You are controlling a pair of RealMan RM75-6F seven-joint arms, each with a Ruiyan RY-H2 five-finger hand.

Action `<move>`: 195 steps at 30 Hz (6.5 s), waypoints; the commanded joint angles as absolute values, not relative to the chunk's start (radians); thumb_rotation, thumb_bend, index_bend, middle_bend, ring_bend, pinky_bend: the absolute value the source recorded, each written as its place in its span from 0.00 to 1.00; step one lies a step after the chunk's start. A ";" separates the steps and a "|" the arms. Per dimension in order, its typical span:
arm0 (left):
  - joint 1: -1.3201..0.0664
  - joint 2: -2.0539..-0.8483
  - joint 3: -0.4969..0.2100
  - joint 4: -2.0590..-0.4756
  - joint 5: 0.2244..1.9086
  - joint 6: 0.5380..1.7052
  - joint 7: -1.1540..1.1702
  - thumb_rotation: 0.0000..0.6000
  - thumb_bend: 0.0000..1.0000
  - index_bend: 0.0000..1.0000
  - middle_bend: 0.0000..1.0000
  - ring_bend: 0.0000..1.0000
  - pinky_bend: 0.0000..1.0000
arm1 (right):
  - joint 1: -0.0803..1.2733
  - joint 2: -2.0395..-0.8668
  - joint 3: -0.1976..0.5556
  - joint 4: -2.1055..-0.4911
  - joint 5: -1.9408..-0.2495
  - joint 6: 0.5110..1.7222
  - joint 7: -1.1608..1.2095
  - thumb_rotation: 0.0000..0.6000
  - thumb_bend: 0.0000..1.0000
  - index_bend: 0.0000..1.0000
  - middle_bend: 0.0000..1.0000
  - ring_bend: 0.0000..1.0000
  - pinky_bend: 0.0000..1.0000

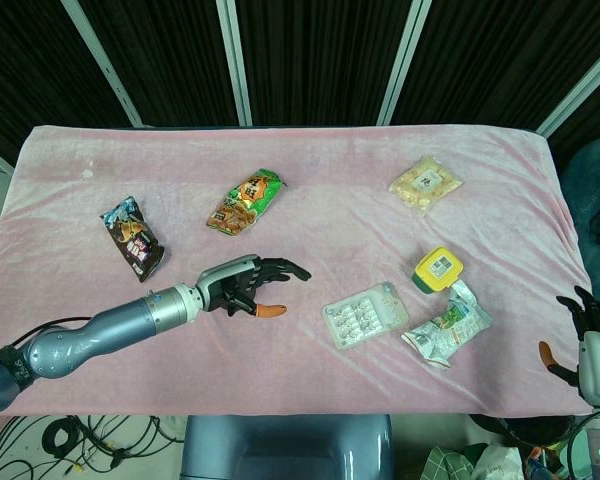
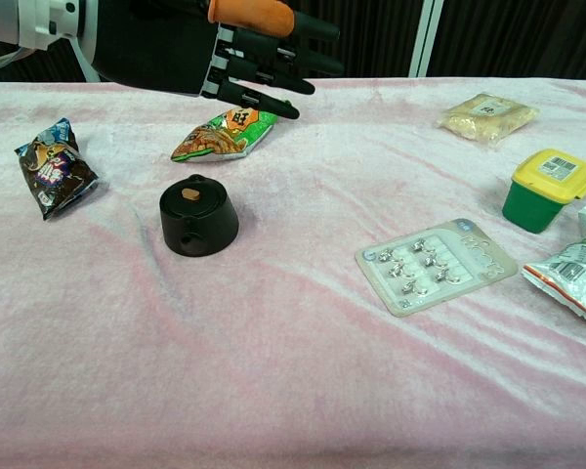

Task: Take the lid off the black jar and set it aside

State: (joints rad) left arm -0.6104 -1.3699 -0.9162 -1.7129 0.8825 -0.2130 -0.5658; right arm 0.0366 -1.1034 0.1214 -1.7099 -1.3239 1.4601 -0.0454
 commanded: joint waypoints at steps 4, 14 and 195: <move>-0.601 -1.375 -0.917 -1.702 0.860 -0.218 -0.509 1.00 0.29 0.30 0.17 0.00 0.04 | 0.038 -1.102 0.121 -1.708 -1.325 1.459 -0.047 1.00 0.26 0.22 0.08 0.13 0.21; -0.600 -1.361 -0.888 -1.710 0.854 -0.174 -0.450 1.00 0.29 0.32 0.18 0.00 0.04 | 0.028 -1.095 0.114 -1.705 -1.337 1.468 -0.028 1.00 0.26 0.22 0.08 0.13 0.21; -0.669 -1.330 0.030 -1.429 1.550 0.829 -0.202 1.00 0.40 0.15 0.11 0.00 0.00 | 0.034 -1.076 0.121 -1.716 -1.312 1.433 0.011 1.00 0.25 0.21 0.08 0.13 0.21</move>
State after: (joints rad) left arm -0.6693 -1.3510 0.0340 -1.4035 1.5489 0.8163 -0.1997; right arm 0.0341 -1.0758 0.1209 -1.7156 -1.3115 1.4333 0.0109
